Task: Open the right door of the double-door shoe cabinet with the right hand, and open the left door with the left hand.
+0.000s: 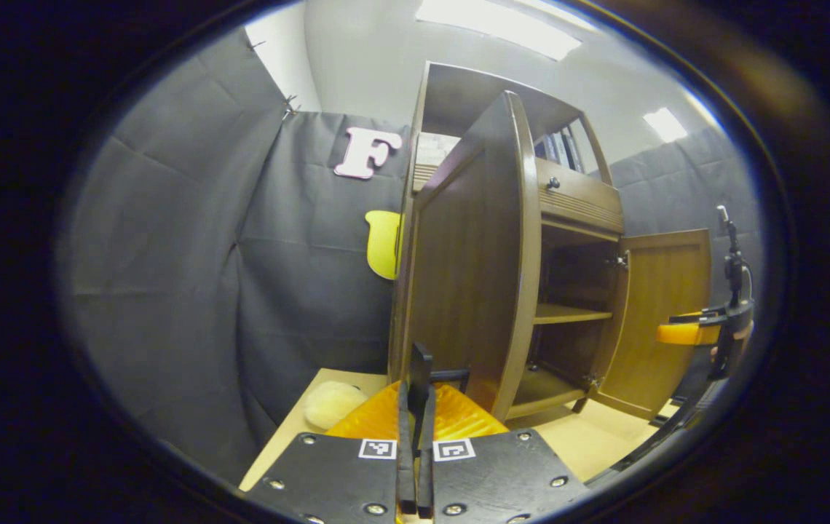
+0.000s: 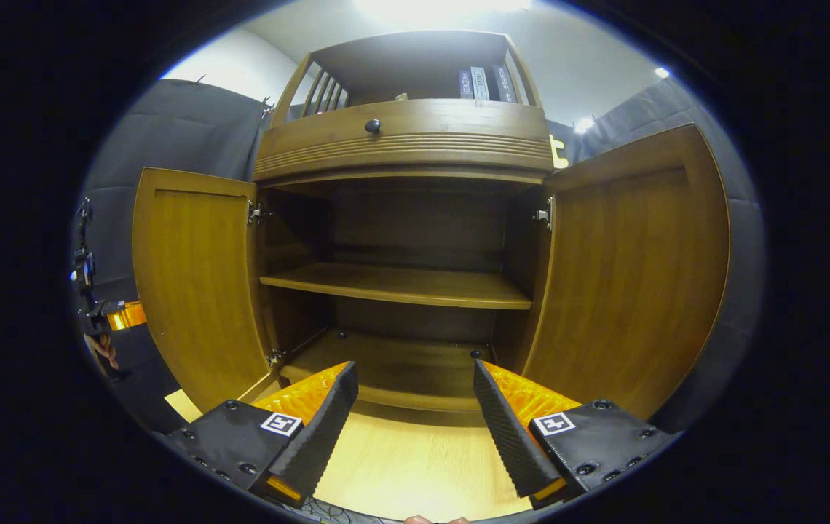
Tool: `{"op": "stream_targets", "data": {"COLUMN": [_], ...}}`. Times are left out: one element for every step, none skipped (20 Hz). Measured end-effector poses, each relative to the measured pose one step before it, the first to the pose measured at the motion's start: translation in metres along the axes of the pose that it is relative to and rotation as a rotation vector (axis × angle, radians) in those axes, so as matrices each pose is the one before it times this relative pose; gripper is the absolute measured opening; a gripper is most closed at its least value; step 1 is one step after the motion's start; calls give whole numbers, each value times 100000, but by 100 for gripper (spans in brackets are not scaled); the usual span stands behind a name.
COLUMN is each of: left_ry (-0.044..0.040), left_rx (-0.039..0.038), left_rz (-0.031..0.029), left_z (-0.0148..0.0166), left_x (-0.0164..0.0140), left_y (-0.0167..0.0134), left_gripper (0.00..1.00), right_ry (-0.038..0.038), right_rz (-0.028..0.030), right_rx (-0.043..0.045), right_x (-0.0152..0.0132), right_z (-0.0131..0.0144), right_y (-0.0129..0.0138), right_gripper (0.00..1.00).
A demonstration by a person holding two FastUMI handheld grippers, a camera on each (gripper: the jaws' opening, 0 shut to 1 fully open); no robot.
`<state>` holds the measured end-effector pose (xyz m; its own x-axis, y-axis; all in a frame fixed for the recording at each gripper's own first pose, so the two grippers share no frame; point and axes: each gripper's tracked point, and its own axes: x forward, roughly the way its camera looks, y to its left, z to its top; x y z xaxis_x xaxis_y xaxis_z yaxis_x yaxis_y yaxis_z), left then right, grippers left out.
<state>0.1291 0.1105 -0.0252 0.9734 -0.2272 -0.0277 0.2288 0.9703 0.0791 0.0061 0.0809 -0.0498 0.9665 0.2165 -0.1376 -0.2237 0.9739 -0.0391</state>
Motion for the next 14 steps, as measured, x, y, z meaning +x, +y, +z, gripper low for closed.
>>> {"op": "stream_targets", "data": {"left_ry": [293,230,76,-84,-250,-66,154,-226,-443,459,207,638,889,326], "left_rx": [1549,673,48,-708,-552,-133,376,796,265,-723,-931,145,947,1548], "left_rz": [-448,-56,-377,-856,-653,-582,-64,558,835,1115,1066,1667,2605,2835], "left_z": [122,108,46,48,-191,-18,124,201,243,-68,1,60,37,427], "left_x": [-104,79,-100,175,39,-1,-114,-167,-128,-101,-265,-555,-763,-959], "left_y": [596,608,385,349,320,267,268,348,354,299,54,50,145,-44], "left_gripper": [3,3,3,3,3,3,3,3,3,3,3,3,3,3], "right_ry": [790,242,162,-127,-38,-246,-161,-253,-427,-442,-233,-393,-585,-360], "right_rz": [-452,-483,-484,-691,-564,-364,-420,-207,-150,-36,255,398,477,926], "right_rx": [-621,-300,-105,-75,-287,-418,-384,-387,-279,-34,182,204,31,101], "right_x": [-56,-152,-63,-151,-116,-141,-86,-55,-28,1,75,109,179,254], "right_z": [-73,63,138,252,193,262,211,266,173,170,85,37,-36,-22], "right_y": [51,-26,-75,-115,-127,-141,-206,-157,-134,-83,-26,-52,-14,16], "right_gripper": [100,97,100,97,100,97,100,97,100,97,97,97,97,97]}}
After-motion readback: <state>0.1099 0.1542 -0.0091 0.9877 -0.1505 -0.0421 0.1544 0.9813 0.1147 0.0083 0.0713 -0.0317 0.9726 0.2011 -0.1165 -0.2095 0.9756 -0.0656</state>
